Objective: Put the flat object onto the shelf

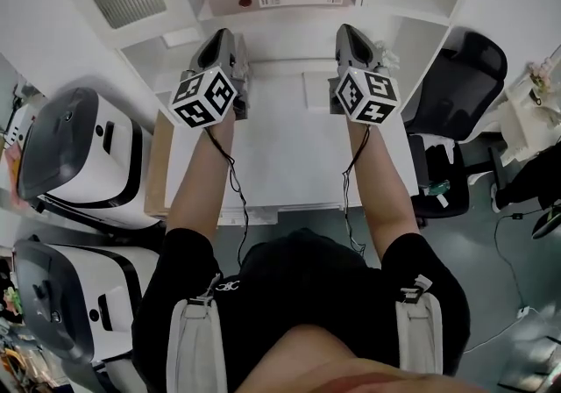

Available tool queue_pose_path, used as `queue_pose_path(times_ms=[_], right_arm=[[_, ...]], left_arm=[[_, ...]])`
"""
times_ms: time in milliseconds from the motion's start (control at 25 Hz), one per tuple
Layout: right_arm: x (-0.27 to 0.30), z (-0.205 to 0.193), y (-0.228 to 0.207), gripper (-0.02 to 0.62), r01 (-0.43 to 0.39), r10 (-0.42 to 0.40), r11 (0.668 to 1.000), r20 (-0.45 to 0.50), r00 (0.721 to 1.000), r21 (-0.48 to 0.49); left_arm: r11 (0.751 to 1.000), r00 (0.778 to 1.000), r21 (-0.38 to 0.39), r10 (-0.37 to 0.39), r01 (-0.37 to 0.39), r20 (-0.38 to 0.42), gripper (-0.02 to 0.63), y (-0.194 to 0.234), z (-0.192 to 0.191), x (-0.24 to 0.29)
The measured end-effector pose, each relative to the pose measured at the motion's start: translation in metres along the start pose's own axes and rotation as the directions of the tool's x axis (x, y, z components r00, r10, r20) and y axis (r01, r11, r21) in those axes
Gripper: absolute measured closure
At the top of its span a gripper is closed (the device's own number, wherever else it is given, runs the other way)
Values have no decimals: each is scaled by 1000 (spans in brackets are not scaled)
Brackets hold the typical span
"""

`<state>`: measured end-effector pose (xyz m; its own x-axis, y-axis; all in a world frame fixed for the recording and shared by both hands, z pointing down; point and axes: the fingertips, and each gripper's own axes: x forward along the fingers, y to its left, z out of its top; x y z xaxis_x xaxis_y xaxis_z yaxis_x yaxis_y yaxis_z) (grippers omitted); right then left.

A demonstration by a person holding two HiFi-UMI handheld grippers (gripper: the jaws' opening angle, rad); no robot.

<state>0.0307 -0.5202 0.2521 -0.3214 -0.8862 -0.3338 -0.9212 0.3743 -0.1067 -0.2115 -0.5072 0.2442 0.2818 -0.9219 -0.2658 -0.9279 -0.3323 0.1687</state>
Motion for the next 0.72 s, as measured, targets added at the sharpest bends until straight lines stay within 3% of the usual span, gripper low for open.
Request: queue_pose_path(times_ms=[120,200,360,520,720], right_arm=[[-18,-2,21,594,-33,34,991,8,999,-126],[-30,-9,31,594,-45,46,983,1,999,-177],[-54,-37,47,594,-68,59,973,-47,997,-220],[-72,-68,52,594,-74,57,982,-100,993,-174],[-83,-88,62,594,-107,86,982,-142,986,-154]], left_arm=[[988,999,155,1,4,-33,583,-19,-10,-19],[979,998,203,-3,16,-64,588,-29,-22,-31],[972,992,234,1,28,-124,588,-44,-52,-56],[967,984,254,26,20,-176,588,-47,-81,-75],[979,975,205,29,18,-220,588,-46,-99,-88]])
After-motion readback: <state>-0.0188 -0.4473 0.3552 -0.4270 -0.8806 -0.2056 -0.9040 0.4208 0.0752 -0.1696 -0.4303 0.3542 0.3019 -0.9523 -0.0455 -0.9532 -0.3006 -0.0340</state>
